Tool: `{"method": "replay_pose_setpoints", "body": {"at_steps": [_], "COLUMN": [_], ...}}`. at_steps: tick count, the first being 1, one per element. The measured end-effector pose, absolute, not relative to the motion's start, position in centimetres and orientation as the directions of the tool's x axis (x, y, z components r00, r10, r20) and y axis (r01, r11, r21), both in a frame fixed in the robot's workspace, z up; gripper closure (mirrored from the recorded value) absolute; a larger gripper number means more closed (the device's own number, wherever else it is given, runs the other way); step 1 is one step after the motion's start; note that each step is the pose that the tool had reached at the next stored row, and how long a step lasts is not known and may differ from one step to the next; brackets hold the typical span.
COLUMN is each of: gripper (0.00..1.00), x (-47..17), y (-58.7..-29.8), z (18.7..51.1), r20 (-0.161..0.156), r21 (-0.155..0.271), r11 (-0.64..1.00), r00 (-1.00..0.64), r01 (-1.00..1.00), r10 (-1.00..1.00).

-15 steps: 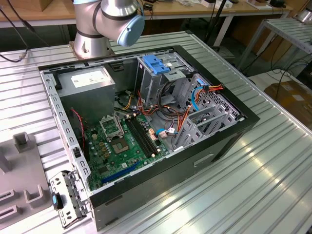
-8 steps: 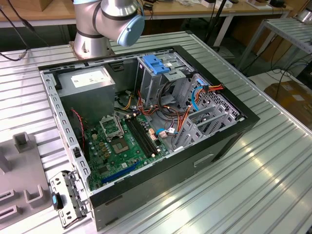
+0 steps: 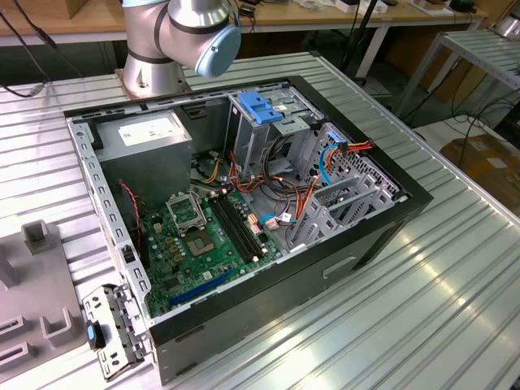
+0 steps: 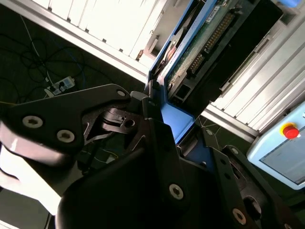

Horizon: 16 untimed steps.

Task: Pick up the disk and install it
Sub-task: 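Pick up the disk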

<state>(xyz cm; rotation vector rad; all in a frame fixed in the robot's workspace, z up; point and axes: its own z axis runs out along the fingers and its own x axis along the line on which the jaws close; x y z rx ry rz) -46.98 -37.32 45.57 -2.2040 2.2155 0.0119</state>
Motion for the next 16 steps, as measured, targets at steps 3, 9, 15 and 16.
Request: {"method": "replay_pose_setpoints", "body": {"at_steps": [3,9,15,16], "gripper": [0.63,0.63,0.63,0.63], "x": [-47.0,-47.0,-47.0,-47.0], "y": [-37.3,-37.3,-37.3,-37.3], "z": [46.2,47.4,49.5,49.6], "r20": [-0.017,-0.017,-0.017,-0.017], "r21": [-0.006,-0.006,-0.006,-0.006], "r11": [0.005,0.005,0.005,0.005], "r00": [-0.005,-0.005,-0.005,-0.005], "r01": [-1.0,-1.0,-1.0,-1.0], "r10": [-1.0,-1.0,-1.0,-1.0]}}
